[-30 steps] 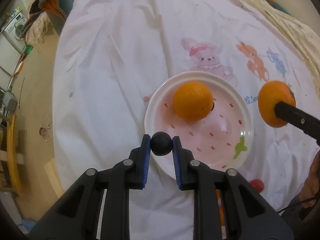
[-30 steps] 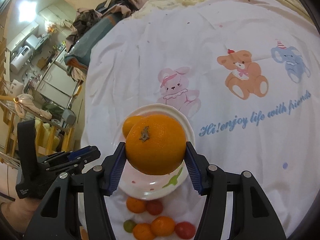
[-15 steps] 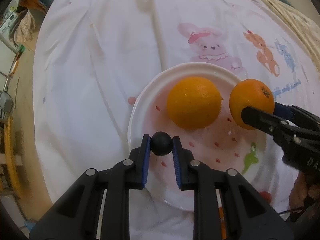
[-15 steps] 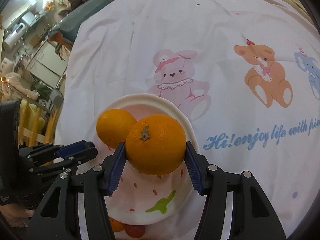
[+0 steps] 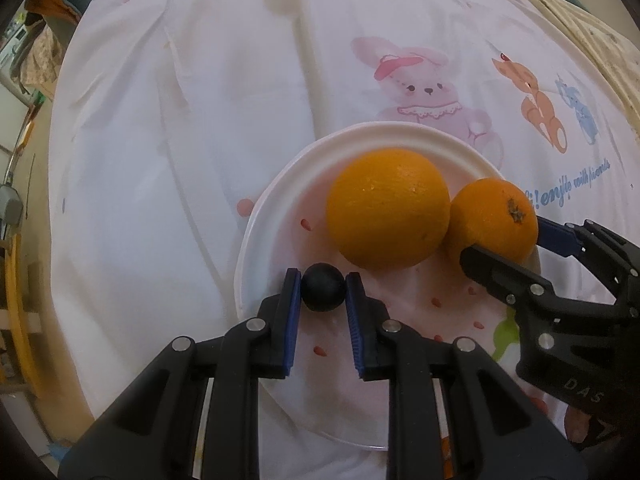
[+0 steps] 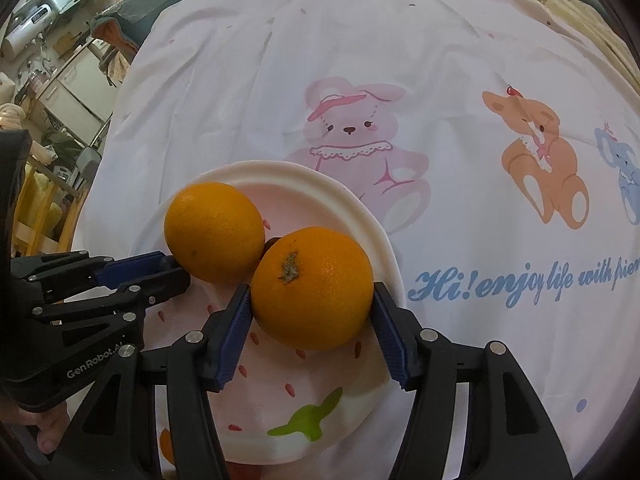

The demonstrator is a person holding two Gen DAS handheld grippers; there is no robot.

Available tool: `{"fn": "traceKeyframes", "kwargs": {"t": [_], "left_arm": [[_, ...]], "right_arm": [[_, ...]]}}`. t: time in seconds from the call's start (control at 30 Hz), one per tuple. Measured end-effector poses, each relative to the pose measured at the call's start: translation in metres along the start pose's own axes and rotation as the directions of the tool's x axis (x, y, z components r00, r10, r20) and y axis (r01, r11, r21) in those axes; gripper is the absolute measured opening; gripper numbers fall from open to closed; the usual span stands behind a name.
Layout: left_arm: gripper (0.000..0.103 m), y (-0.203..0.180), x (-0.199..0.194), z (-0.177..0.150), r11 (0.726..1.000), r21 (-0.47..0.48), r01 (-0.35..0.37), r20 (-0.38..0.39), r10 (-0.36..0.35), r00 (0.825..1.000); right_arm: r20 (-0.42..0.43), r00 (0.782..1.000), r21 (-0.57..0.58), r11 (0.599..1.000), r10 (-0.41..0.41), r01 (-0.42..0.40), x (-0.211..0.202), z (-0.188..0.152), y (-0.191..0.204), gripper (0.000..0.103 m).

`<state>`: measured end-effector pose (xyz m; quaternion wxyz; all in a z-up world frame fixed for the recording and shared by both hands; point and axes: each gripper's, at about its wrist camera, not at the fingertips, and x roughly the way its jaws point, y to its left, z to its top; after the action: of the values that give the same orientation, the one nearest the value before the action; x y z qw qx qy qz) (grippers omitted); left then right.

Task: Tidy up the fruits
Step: 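Carry the grape and orange to the plate and release the orange with the right tool, then open the left tool to drop the dark grape onto the plate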

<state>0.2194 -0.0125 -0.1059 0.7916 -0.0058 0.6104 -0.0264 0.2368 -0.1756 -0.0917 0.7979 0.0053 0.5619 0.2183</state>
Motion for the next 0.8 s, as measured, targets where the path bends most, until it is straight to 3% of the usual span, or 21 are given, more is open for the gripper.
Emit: {"fn": "traceKeyframes", "kwargs": {"t": [0.23,0.3,0.4,0.6,0.63,0.67,0.8], "left_arm": [[0.020,0.001,0.000,0.001,1.000,0.003,-0.002,0.001,0.002,1.000],[0.025,-0.001,0.001,0.001,1.000,-0.001,0.018,-0.005,-0.018,1.000],[0.040,-0.004,-0.001,0.000,0.999,-0.002,0.045,-0.002,-0.045,0.999],[0.051,-0.003,-0.004,-0.002,0.998,-0.022,0.053,-0.005,-0.053,0.999],[0.059,-0.004,-0.007,-0.003,0.998,-0.022,0.057,0.001,-0.057,0.998],[0.068,-0.005,-0.009,-0.004,0.999,-0.016,0.046,0.009,-0.046,0.999],[0.074,-0.010,-0.016,-0.005,1.000,0.027,-0.012,0.051,0.010,0.999]], "right_arm": [[-0.009,0.999,0.036,0.999,0.034,-0.034,0.004,0.004,-0.002,0.064],[-0.010,0.998,0.053,0.997,0.059,-0.058,0.003,0.005,-0.005,0.070],[-0.012,0.998,0.057,0.996,0.069,-0.068,0.003,0.005,-0.004,0.072],[0.000,0.996,0.095,0.991,0.093,-0.093,-0.002,0.007,-0.012,0.078],[0.006,0.994,0.117,0.987,0.110,-0.110,-0.005,0.008,-0.016,0.079],[0.016,0.993,0.130,0.985,0.115,-0.116,-0.007,0.008,-0.019,0.080],[0.051,0.991,0.161,0.978,0.124,-0.131,-0.018,0.009,-0.028,0.083]]}}
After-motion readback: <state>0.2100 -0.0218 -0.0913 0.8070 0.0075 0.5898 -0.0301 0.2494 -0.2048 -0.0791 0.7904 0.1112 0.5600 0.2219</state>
